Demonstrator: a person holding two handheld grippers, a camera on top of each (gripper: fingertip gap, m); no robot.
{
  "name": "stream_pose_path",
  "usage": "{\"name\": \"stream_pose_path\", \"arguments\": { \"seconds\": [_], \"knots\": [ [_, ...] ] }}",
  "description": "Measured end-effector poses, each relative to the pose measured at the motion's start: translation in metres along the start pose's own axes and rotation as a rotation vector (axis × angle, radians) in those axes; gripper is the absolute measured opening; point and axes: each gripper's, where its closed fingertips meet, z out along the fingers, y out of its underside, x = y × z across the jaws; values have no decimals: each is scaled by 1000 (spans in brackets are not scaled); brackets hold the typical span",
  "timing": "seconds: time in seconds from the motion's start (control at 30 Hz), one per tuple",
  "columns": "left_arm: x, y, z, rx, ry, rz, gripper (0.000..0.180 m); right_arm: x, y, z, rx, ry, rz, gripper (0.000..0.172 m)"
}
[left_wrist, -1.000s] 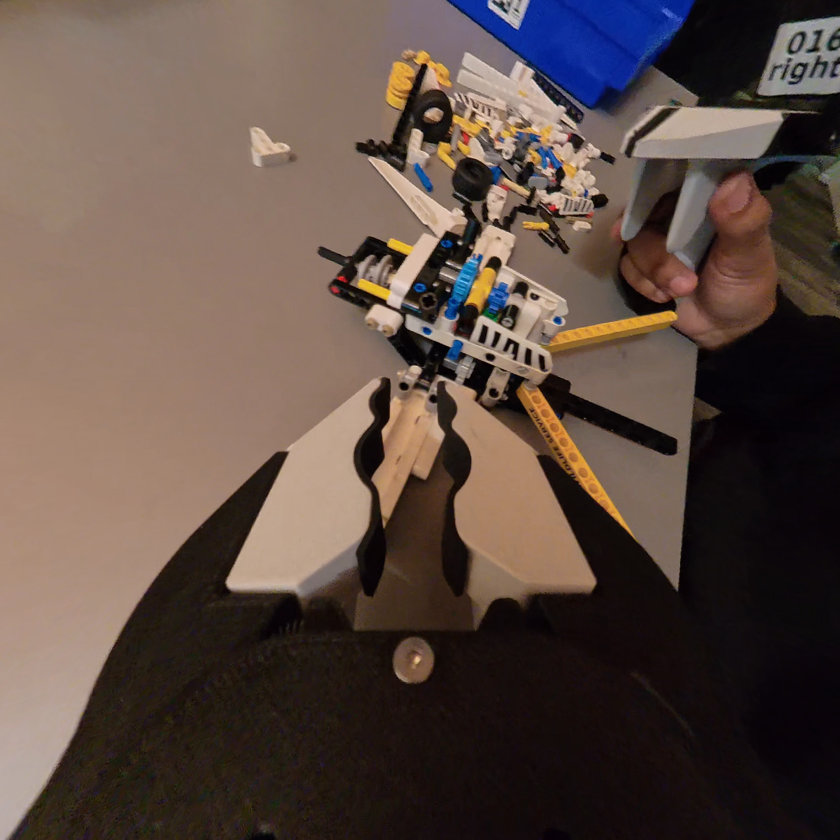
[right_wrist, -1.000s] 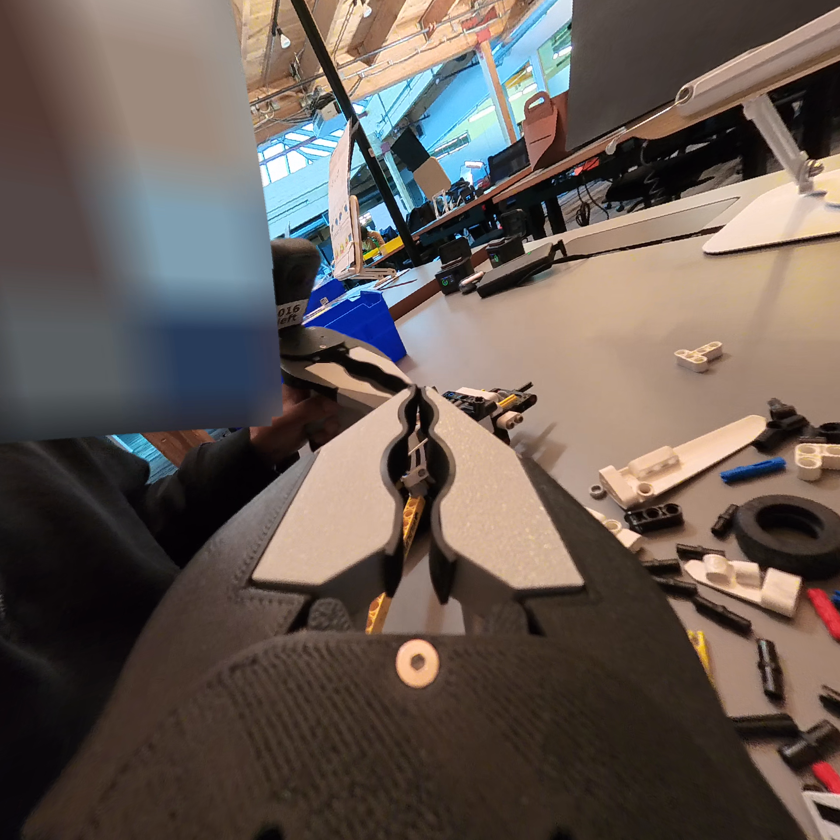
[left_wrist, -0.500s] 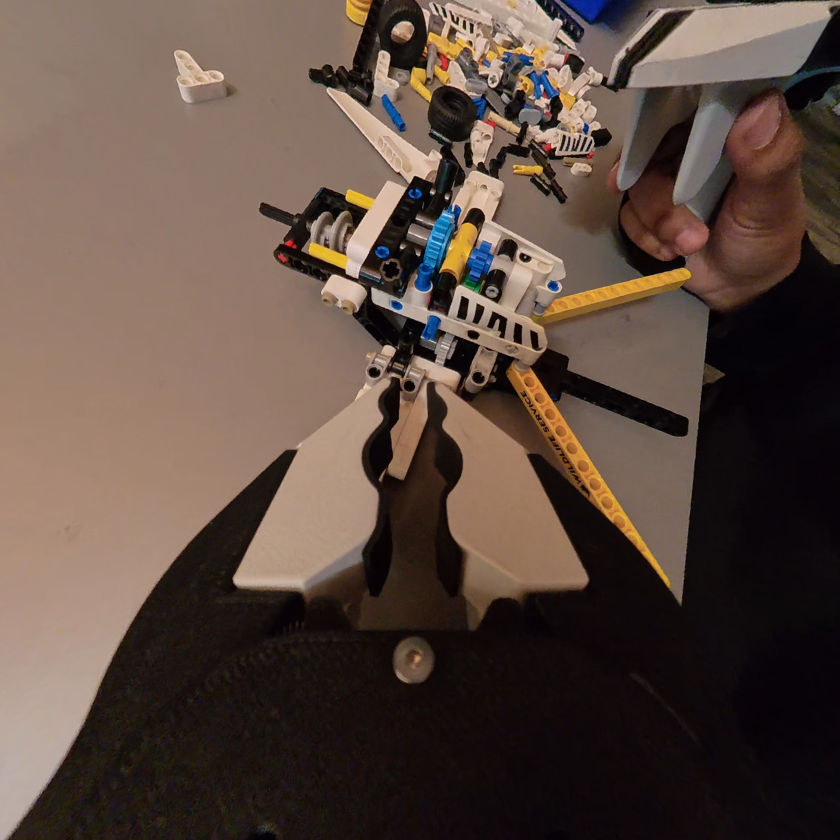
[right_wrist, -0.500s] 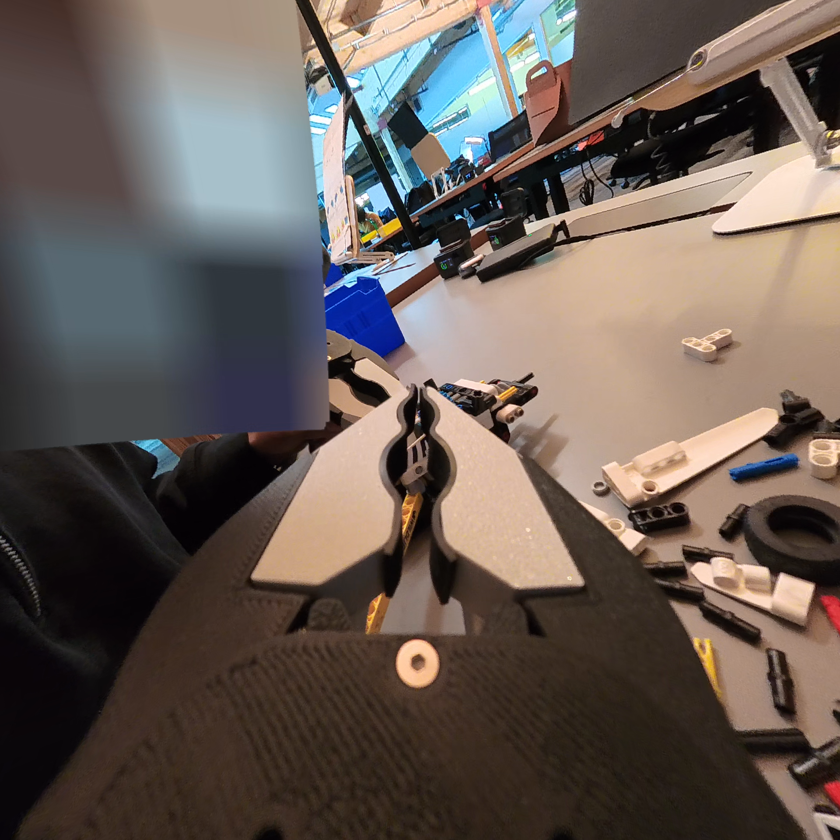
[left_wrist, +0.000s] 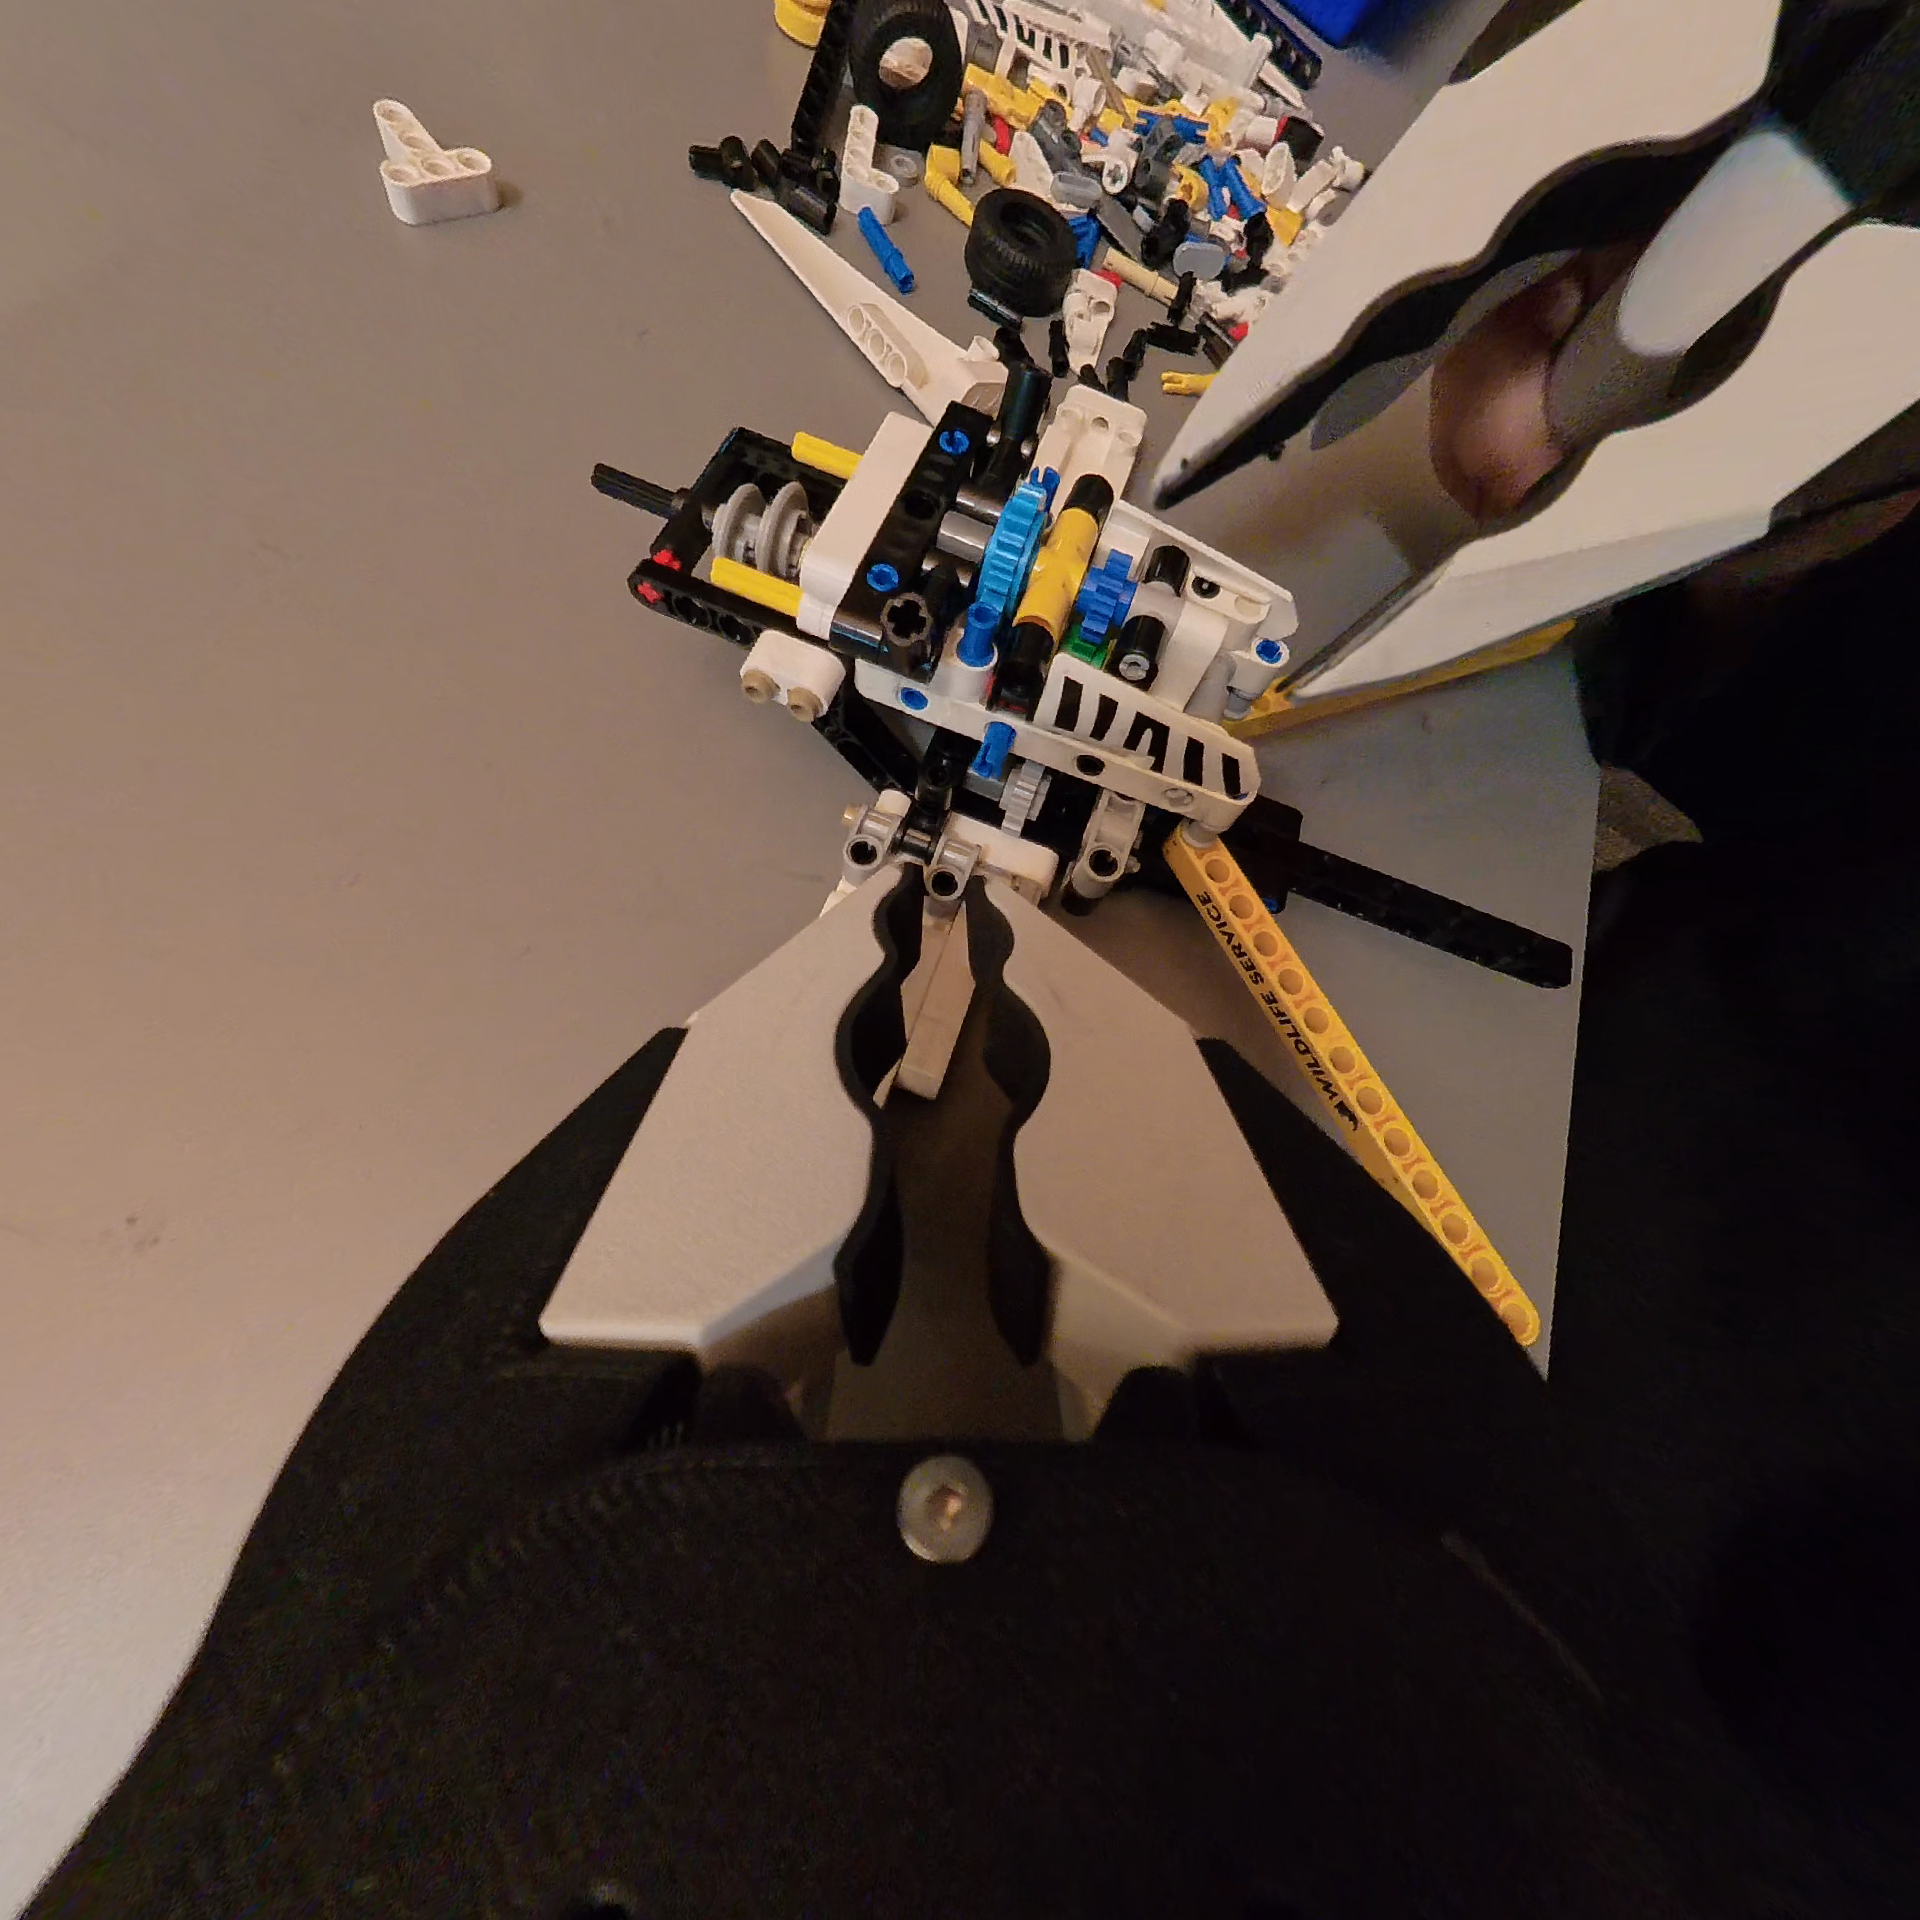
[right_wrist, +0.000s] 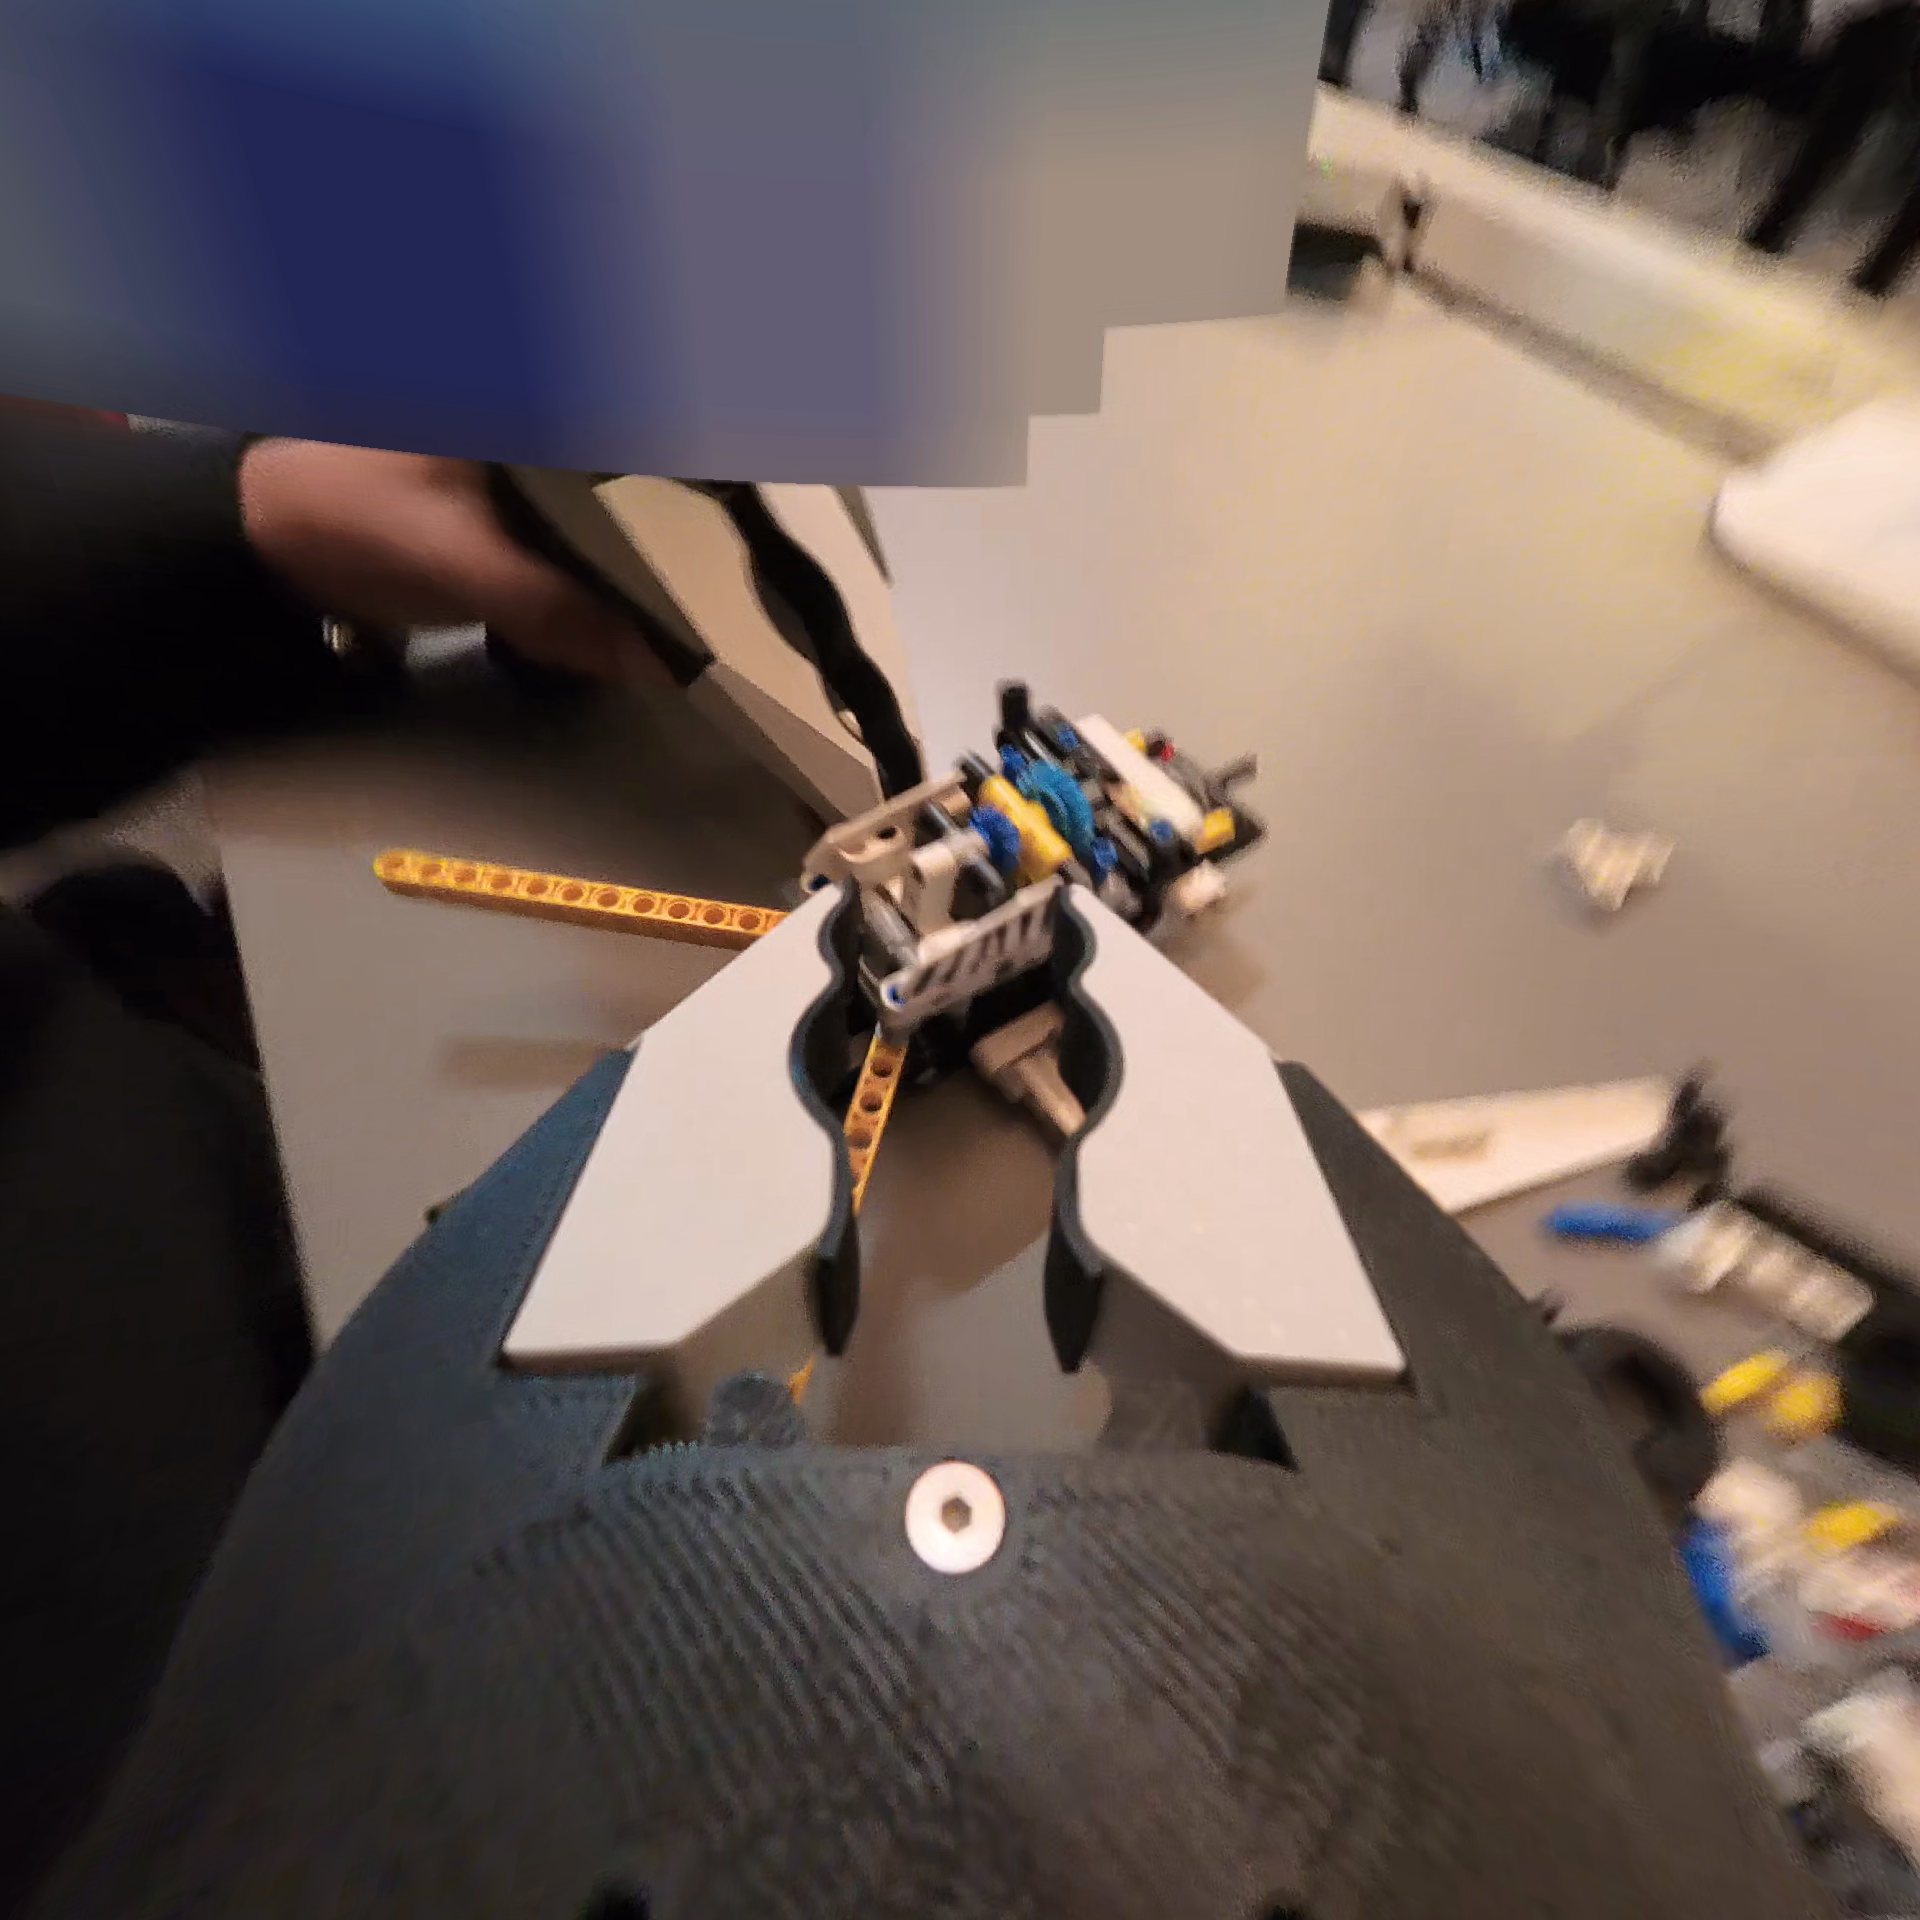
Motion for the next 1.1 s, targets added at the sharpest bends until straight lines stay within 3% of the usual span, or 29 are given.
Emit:
{"name": "stream_pose_path", "arguments": {
  "seconds": [0.2, 0.43, 0.67, 1.1],
  "knots": [
    [3, 1, 0, -4, 9, 11, 6, -7, 6, 4, -86, -78, -229, 30],
    [6, 2, 2, -14, 44, 5, 10, -10, 8, 1, -39, -145, -426, 28],
    [5, 3, 5, -36, -50, 122, 7, -3, 4, 7, -27, -132, -349, 23],
    [5, 4, 2, -32, -87, 158, 7, 5, 1, 7, -16, 29, -340, 17]
  ]
}}
